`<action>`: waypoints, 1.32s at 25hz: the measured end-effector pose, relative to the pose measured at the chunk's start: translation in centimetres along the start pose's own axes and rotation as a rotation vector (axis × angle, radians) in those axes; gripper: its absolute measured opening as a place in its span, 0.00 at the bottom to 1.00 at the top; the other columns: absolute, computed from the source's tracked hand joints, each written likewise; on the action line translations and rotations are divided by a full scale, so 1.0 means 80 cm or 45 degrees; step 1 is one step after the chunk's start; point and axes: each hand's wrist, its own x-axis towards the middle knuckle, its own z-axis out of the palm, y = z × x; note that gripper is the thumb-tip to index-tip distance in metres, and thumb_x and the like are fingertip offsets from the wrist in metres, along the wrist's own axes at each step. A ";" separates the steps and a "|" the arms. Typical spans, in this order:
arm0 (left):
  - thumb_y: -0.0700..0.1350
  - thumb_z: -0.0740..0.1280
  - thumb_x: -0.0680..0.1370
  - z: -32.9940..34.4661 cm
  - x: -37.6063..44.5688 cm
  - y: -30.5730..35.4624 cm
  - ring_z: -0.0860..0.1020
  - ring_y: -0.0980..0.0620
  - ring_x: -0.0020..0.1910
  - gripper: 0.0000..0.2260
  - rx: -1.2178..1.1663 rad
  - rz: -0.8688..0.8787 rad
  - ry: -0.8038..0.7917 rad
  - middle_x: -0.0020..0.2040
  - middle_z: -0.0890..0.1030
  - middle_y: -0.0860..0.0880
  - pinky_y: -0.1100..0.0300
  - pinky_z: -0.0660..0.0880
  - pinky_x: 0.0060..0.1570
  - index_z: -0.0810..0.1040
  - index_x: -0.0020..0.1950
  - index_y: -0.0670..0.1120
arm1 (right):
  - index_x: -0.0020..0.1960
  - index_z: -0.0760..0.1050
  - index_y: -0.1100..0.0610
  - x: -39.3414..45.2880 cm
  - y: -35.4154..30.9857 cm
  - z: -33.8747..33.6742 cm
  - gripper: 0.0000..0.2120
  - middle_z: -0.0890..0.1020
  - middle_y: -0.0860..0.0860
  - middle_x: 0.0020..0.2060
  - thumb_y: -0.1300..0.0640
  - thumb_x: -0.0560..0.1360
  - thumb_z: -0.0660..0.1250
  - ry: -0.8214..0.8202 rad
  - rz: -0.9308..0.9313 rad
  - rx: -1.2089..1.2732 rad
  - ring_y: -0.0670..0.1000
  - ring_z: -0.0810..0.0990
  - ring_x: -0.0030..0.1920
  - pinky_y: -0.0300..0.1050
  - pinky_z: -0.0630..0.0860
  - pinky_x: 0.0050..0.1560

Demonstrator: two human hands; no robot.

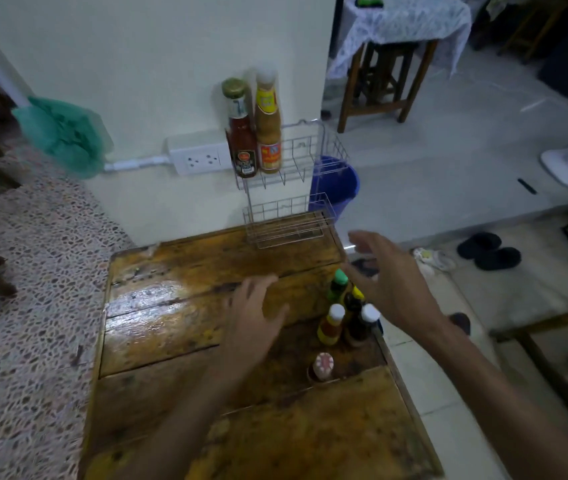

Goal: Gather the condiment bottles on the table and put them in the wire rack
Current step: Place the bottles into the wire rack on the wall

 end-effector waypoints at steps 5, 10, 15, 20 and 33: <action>0.60 0.71 0.78 0.081 -0.092 -0.028 0.68 0.53 0.74 0.29 -0.101 -0.201 -0.492 0.73 0.70 0.57 0.38 0.61 0.74 0.63 0.77 0.61 | 0.64 0.71 0.50 -0.125 0.064 0.028 0.19 0.80 0.43 0.53 0.52 0.76 0.72 0.268 0.561 0.188 0.44 0.81 0.51 0.41 0.80 0.47; 0.66 0.74 0.71 0.115 -0.088 -0.026 0.70 0.52 0.74 0.38 -0.194 -0.263 -0.588 0.75 0.73 0.57 0.39 0.66 0.72 0.66 0.78 0.59 | 0.67 0.68 0.55 -0.149 0.115 0.099 0.26 0.79 0.54 0.59 0.53 0.73 0.75 0.120 0.868 0.231 0.51 0.80 0.52 0.48 0.78 0.49; 0.56 0.79 0.71 0.118 -0.087 -0.023 0.78 0.58 0.61 0.26 -0.293 -0.244 -0.560 0.62 0.80 0.61 0.52 0.77 0.62 0.78 0.67 0.59 | 0.69 0.67 0.55 -0.118 0.144 0.145 0.33 0.77 0.56 0.61 0.49 0.70 0.77 0.075 0.902 0.225 0.56 0.76 0.60 0.51 0.75 0.56; 0.55 0.75 0.76 0.111 -0.095 -0.025 0.79 0.59 0.62 0.24 -0.357 -0.259 -0.579 0.63 0.82 0.58 0.57 0.76 0.60 0.77 0.71 0.55 | 0.68 0.68 0.53 -0.112 0.151 0.157 0.31 0.76 0.56 0.62 0.46 0.71 0.76 0.128 0.896 0.235 0.57 0.77 0.60 0.55 0.76 0.57; 0.49 0.71 0.81 0.039 -0.107 -0.067 0.81 0.63 0.59 0.17 -0.647 -0.312 -0.330 0.60 0.84 0.62 0.59 0.79 0.59 0.77 0.70 0.54 | 0.68 0.70 0.54 -0.176 0.078 0.098 0.24 0.80 0.50 0.59 0.45 0.76 0.69 0.330 0.808 0.476 0.50 0.79 0.59 0.45 0.74 0.54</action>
